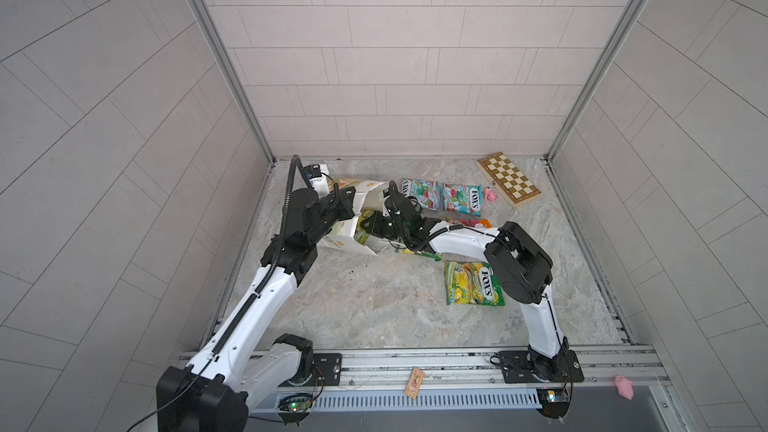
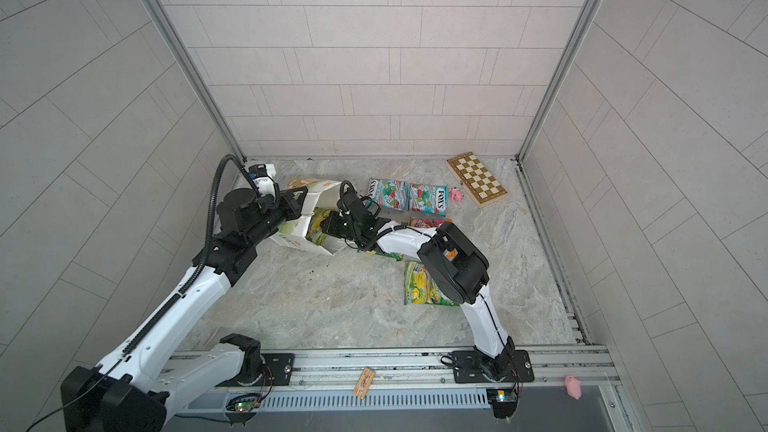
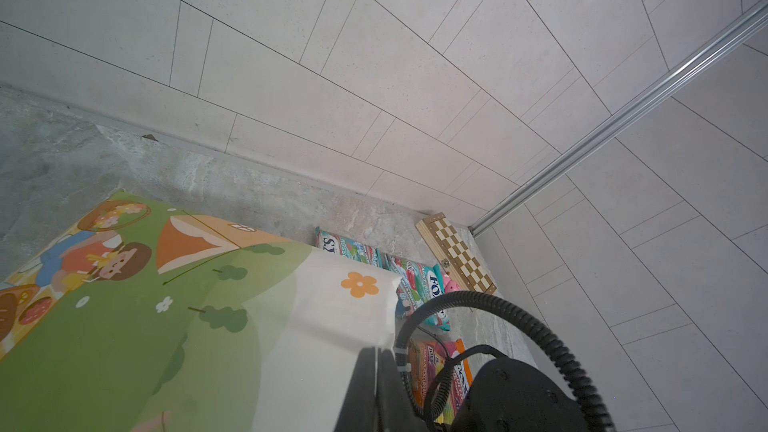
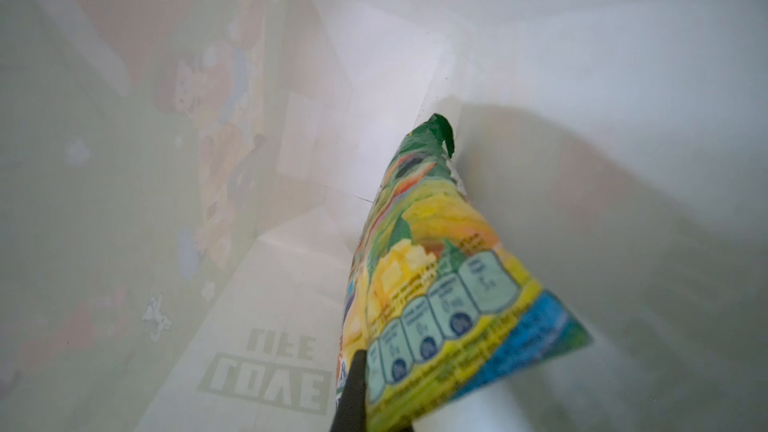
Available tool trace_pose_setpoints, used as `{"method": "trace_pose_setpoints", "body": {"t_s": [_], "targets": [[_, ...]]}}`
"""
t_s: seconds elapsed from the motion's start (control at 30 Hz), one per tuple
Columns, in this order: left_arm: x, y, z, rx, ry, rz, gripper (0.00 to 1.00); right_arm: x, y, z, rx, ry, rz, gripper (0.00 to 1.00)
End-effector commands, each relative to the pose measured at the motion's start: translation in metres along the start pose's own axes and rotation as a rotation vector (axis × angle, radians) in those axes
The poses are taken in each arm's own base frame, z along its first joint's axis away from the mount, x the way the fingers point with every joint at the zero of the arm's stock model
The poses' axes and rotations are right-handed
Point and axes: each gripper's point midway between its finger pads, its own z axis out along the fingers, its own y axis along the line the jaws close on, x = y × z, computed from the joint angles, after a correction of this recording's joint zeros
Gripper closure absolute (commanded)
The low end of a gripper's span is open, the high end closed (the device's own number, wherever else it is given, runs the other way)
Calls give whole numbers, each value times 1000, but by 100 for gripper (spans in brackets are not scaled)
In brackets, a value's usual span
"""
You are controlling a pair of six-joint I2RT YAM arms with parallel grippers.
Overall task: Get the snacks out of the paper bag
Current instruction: 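Lift the green Spring Tea packet up out of the bag with the right gripper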
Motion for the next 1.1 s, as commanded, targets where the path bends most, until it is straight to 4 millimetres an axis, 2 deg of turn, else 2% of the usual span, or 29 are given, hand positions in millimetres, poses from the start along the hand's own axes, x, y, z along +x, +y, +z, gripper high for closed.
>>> {"method": "trace_pose_setpoints", "body": {"t_s": [0.0, 0.5, 0.67, 1.07], "targets": [[-18, -5, -6, 0, -52, 27, 100, -13, 29, -25, -56, -19, -38, 100], [-18, -1, -6, -20, -52, 26, 100, -17, 35, -78, -23, 9, -108, 100], [-17, 0, -6, -30, -52, 27, 100, -16, 45, -98, -24, 29, -163, 100], [-17, 2, -5, -35, -52, 23, 100, -16, 85, -158, -64, 48, -310, 100]]}}
